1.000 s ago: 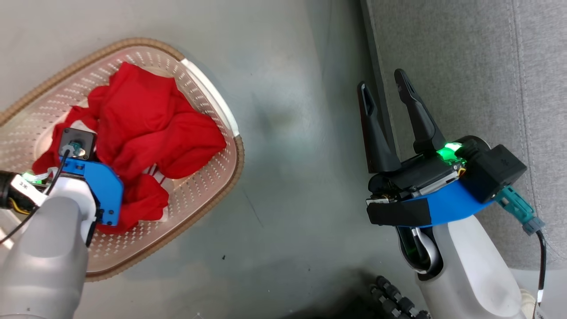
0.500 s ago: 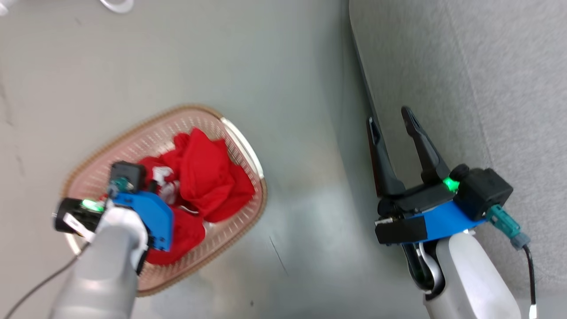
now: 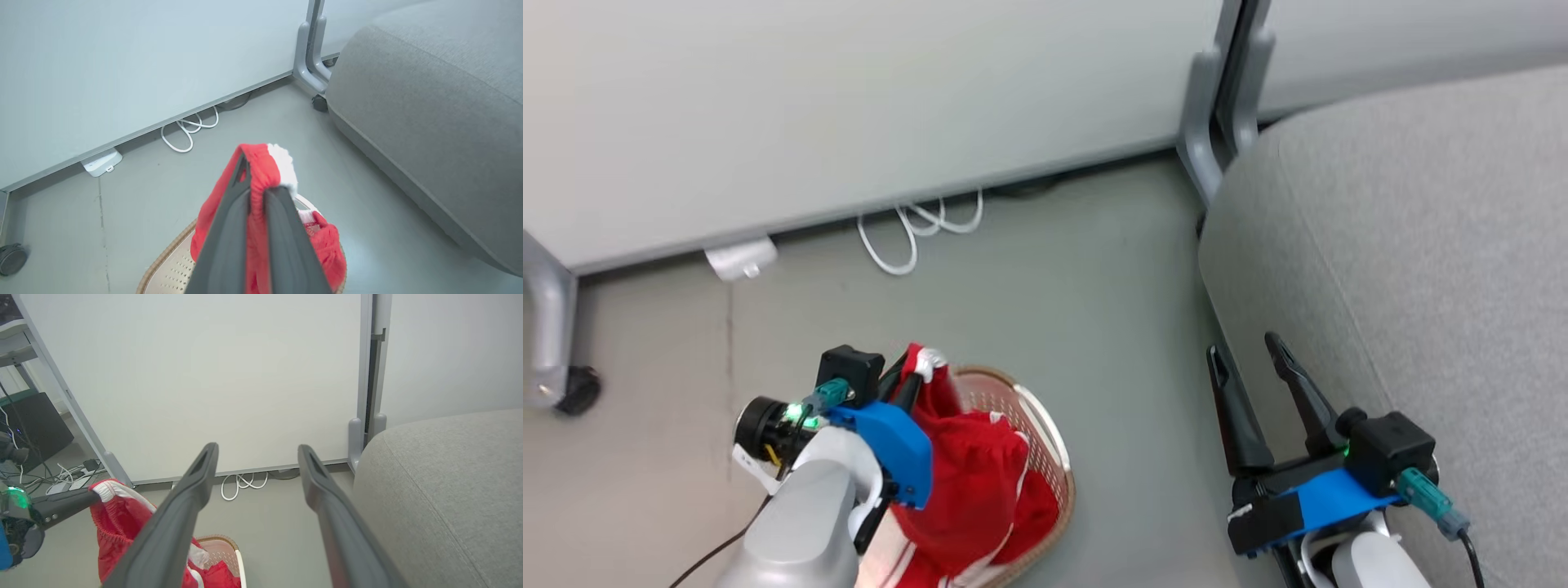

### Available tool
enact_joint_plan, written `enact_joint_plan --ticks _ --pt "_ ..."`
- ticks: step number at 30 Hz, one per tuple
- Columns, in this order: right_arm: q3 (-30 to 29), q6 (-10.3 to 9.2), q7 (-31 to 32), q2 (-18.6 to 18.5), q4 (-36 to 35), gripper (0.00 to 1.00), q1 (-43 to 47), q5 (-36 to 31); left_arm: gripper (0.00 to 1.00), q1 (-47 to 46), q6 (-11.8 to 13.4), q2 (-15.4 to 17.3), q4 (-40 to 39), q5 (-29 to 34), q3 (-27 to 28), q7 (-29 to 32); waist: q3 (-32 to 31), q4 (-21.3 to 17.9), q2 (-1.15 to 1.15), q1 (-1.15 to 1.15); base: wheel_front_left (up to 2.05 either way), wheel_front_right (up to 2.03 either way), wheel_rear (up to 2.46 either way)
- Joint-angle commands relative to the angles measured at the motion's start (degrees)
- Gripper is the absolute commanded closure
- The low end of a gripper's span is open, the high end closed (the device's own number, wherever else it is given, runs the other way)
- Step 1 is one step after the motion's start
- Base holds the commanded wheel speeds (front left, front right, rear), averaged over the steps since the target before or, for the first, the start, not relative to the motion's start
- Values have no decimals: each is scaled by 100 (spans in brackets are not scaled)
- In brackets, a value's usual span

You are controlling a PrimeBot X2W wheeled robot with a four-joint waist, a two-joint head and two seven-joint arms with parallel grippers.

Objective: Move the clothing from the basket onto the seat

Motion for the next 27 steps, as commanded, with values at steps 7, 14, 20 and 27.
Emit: enact_joint_plan --ticks 7,14,20,27 --pt "-19 -4 220 -14 -202 0 419 -35 100 24 -30 5 -1097 -1007 -832 208 -950 356 0 3 0 0 0" --pt "0 -4 365 -14 -379 0 636 19 100 -469 180 3 -1943 -1912 -1584 558 -1094 521 0 3 0 0 0" --pt "100 -4 404 -14 -449 0 623 53 100 -952 425 2 -2330 -2537 -2177 841 -1159 599 0 3 0 0 0" --pt "225 -4 429 -14 -446 0 674 53 100 -1361 717 2 -2549 -3088 -2793 835 -1199 652 0 3 0 0 0"
